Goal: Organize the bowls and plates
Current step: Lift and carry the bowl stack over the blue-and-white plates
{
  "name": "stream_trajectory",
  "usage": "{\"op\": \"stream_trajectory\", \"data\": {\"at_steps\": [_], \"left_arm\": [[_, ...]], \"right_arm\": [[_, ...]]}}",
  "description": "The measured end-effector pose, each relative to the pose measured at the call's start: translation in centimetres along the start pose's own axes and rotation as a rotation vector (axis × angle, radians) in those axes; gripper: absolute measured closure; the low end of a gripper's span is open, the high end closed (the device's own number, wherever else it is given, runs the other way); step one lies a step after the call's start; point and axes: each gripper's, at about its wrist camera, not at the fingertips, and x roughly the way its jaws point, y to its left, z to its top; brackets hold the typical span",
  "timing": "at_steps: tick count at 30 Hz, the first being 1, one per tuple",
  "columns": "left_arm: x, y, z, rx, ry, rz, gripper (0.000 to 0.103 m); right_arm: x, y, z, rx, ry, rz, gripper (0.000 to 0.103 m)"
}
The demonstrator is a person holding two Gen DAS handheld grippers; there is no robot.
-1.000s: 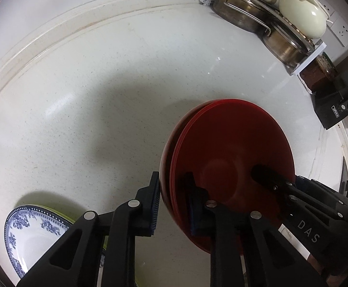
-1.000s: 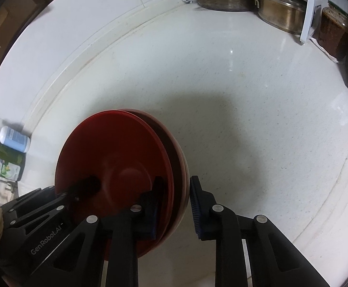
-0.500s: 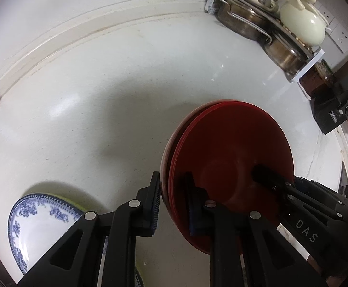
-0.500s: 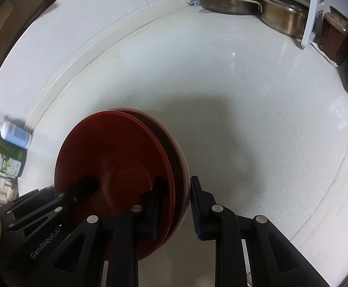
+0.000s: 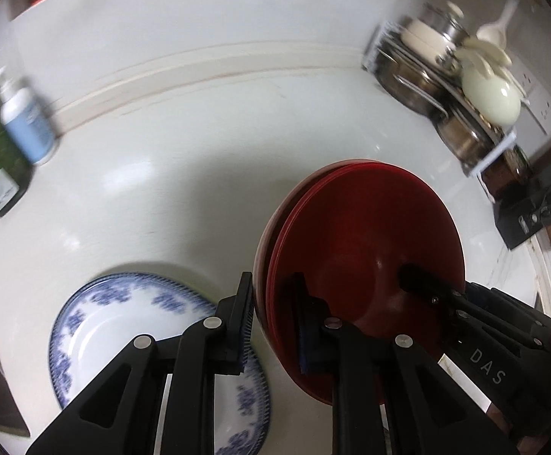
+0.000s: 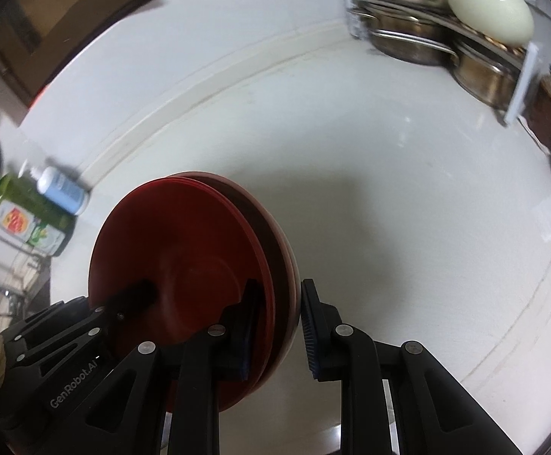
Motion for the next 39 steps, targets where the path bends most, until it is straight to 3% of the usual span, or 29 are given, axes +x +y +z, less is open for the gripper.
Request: {"op": "stream_trajectory", "data": {"at_steps": [12, 21, 39], "left_arm": [[-5.3, 7.3, -3.6, -0.183, -0.075, 0.096, 0.084], [-6.5, 11.0, -6.9, -0.286, -0.049, 0.137, 0.084], [-4.2, 13.4, -10.2, -0.342, 0.053, 0.164, 0.084]], "right_arm": [[-0.9, 8.4, -1.2, -0.192, 0.005, 0.104, 0.080], [-0.5, 13.3, -3.8, -0.315, 0.071, 0.165, 0.080], [3.1, 15.5, -7.4, -0.381, 0.233, 0.162, 0.080]]}}
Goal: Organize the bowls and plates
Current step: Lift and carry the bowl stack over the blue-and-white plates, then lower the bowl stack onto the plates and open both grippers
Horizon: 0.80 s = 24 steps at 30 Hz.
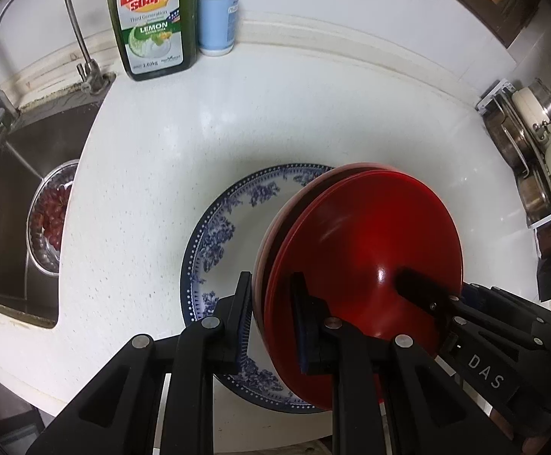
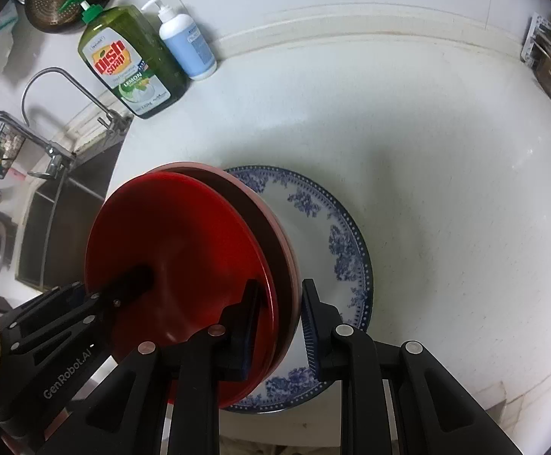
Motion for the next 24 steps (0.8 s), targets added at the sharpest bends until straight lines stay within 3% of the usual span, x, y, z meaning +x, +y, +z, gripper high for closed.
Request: {"op": "stream_trajectory", "data": {"at_steps": [12, 19, 22, 24], "left_arm": [[1.2, 0.7, 0.1, -0.017, 0.039, -0.014, 0.083], [1.7, 1.0, 0.4, -0.025, 0.048, -0.039, 0.082], [1.4, 1.0, 0.5, -0.017, 0.026, -0.038, 0.076], [1.0, 0.9, 0.5, 0.000, -0.001, -0.011, 0.066]], "right_arm": [[2.0, -0.3, -0.2, 0.029, 0.072, 0.011, 0.079], [2.3, -0.4, 0.0, 0.022, 0.067, 0.012, 0.077], [2.1, -0.3, 0.1, 0.005, 0.047, 0.000, 0.077], [1.9, -0.3, 0.1, -0.001, 0.032, 0.000, 0.076]]}}
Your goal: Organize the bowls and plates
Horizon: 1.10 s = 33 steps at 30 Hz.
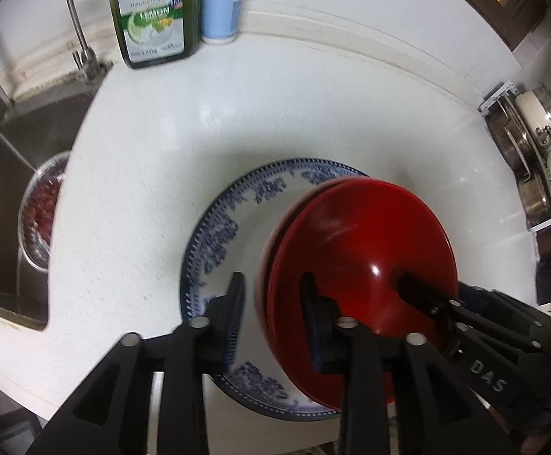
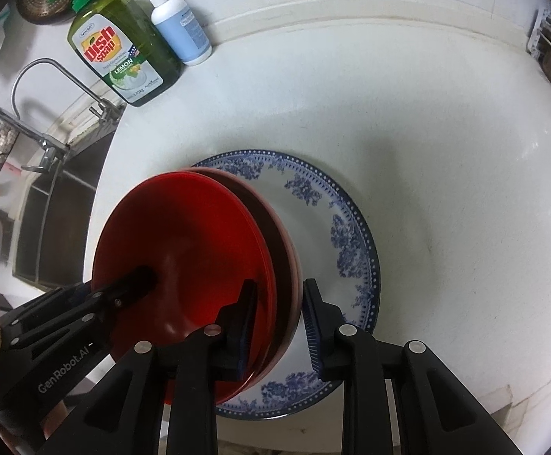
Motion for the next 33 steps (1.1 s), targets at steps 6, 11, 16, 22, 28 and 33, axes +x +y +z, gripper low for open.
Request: {"op": "stream_trajectory", "data": {"at_steps": [6, 11, 16, 22, 28, 33], "left_arm": [[-2.9, -0.1, -0.3, 0.030, -0.125, 0.029, 0.047], [-6.4, -0.8, -1.9, 0.050, -0.310, 0.085, 0.027], [-9.1, -1.6, -4.1, 0.056, -0.442, 0.109, 0.015], [-12.0, -3.2, -9.0, 0.080, -0.570, 0.168, 0.005], [-14.1, -5.1, -13.8, 0.084, -0.635, 0.177, 0.001], [-16.3, -6.6, -18.0, 0.086, -0.680, 0.206, 0.000]], "right_arm": [[-1.8, -0.5, -0.4, 0.019, -0.085, -0.006, 0.055], [-5.0, -0.6, -1.4, 0.028, -0.202, -0.050, 0.045], [-8.8, -0.3, -3.3, -0.014, -0.378, -0.114, 0.028], [-11.9, -0.6, -6.5, -0.088, -0.503, -0.135, 0.024], [-14.7, -1.7, -11.2, -0.119, -0.570, -0.115, 0.024], [-16.8, -2.6, -15.2, -0.112, -0.623, -0.119, 0.017]]}}
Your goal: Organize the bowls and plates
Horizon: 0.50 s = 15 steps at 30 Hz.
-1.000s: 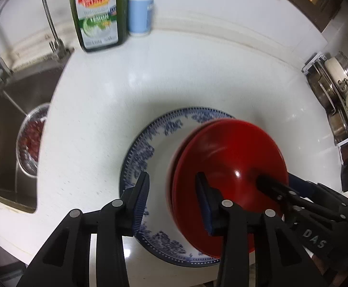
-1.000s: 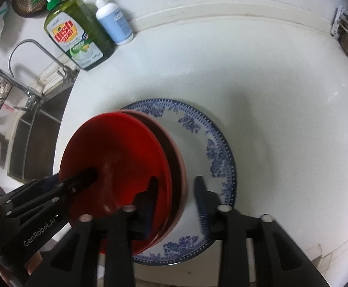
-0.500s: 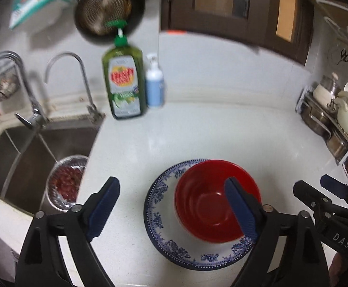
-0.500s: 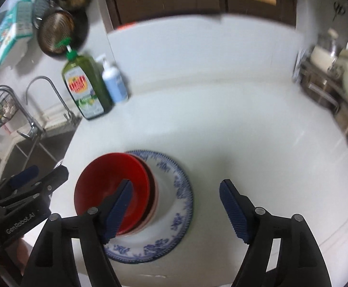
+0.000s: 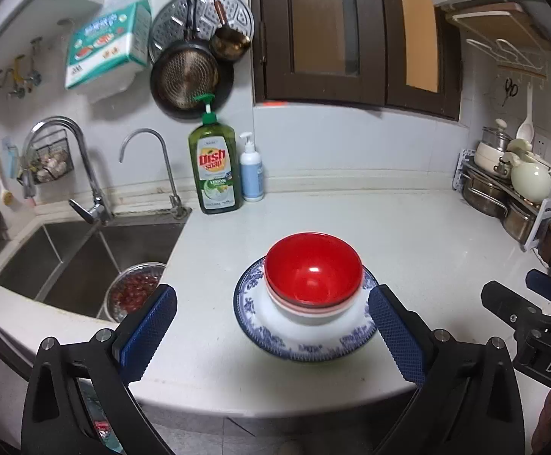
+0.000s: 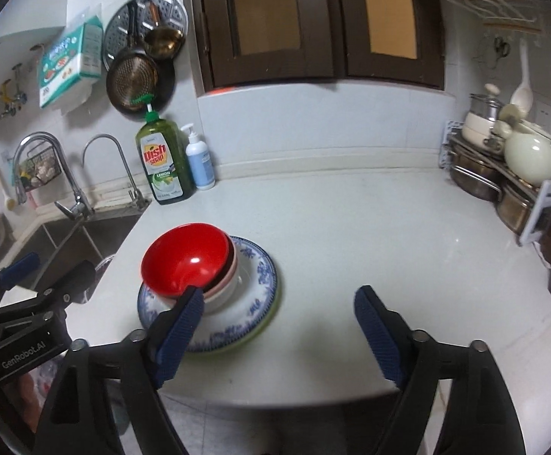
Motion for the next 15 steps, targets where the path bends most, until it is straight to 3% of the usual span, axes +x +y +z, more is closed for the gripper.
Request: {"op": "stream_trajectory", "data": {"at_steps": [15], "left_arm": [[-9.3, -1.2, -3.4, 0.015, -0.064, 0.050, 0.000]], "right_arm": [[-9.8, -1.3, -4.6, -0.006, -0.098, -0.007, 0.014]]}}
